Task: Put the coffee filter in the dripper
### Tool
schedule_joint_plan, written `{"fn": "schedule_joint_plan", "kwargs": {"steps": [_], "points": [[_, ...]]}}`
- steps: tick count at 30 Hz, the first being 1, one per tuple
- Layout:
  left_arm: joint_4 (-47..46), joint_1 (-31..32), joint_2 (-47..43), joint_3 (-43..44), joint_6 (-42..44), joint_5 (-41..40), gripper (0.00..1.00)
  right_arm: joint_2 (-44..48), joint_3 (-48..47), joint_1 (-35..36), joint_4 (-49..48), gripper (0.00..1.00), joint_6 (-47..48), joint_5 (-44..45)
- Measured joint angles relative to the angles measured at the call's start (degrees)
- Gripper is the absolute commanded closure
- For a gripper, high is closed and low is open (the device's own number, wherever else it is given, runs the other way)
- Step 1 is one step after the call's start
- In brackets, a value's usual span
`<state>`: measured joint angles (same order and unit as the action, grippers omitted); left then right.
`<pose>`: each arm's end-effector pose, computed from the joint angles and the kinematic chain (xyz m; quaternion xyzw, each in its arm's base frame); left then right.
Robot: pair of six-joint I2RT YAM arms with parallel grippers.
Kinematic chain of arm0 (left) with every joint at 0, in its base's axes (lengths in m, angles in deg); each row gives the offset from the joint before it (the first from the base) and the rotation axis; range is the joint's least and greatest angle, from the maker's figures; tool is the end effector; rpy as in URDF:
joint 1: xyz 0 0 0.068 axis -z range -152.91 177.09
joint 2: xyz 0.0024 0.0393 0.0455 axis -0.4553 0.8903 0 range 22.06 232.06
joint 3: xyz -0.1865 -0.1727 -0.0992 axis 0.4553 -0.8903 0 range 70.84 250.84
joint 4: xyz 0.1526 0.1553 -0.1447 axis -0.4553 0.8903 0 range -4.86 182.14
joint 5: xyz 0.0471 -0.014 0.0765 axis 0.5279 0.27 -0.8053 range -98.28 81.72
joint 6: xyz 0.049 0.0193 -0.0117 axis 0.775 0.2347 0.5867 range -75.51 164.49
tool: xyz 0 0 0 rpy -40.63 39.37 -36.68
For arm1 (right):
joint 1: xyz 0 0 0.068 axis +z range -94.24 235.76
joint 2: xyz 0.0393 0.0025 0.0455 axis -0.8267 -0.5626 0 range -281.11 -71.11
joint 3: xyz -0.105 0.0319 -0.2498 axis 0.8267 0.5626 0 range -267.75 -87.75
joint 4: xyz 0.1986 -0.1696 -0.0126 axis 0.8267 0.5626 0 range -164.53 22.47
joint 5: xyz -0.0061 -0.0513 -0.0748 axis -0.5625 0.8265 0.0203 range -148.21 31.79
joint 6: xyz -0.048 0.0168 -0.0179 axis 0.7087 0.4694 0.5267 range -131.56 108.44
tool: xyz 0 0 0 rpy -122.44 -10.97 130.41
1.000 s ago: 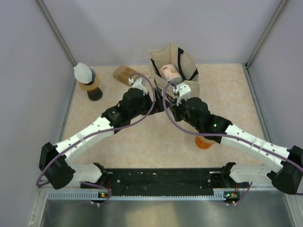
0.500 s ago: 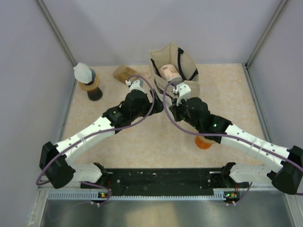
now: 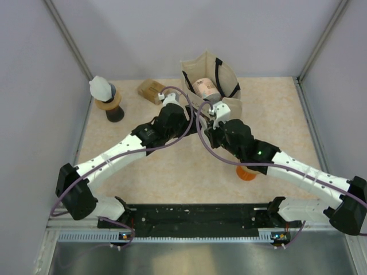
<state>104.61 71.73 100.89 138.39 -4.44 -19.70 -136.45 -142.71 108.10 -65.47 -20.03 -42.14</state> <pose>0.2286 -0.2160 0.3278 -0.0815 0.8625 -0.2993 0.3999 0.1690 0.2026 0.3323 -0.2271 0.7800 0.1910 0.5510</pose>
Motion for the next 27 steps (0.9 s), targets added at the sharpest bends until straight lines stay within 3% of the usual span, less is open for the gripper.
{"fn": "schedule_joint_plan", "kwargs": {"steps": [15, 19, 27], "points": [[3.3, 0.0, 0.7, 0.2, -0.6, 0.5, 0.26, 0.2, 1.2, 0.2, -0.1, 1.0, 0.4, 2.1], [3.0, 0.0, -1.3, -1.8, -0.7, 1.7, 0.31, 0.2, 1.5, 0.2, -0.3, 1.0, 0.3, 2.3], [0.9, 0.0, -1.5, -2.3, -0.8, 2.2, 0.54, 1.9, 2.4, 0.2, -1.0, 1.0, -0.7, 2.1]]}}
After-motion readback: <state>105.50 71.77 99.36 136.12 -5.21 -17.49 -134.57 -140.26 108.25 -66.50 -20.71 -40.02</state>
